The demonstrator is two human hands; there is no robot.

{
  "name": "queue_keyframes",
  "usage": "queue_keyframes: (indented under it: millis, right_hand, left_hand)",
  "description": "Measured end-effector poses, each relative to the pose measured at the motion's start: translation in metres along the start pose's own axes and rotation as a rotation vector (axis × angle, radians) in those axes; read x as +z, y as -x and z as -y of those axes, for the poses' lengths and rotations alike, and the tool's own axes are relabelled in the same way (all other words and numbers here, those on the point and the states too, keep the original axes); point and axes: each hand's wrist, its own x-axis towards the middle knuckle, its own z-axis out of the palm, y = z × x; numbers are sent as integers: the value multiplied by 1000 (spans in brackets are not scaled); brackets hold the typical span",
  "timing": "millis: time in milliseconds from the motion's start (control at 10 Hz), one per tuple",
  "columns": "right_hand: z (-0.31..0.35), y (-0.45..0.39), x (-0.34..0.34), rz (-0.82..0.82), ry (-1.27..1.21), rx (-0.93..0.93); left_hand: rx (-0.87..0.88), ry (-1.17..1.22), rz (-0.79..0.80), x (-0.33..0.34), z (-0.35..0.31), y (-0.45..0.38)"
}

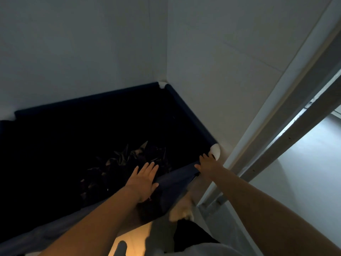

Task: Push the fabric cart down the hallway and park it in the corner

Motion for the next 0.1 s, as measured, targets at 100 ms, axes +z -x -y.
queue_keyframes:
  millis: [100]
  right_hand:
    - [14, 11, -7, 141, 99, -58]
  left_hand:
    - [68, -37, -52, -29, 3, 4]
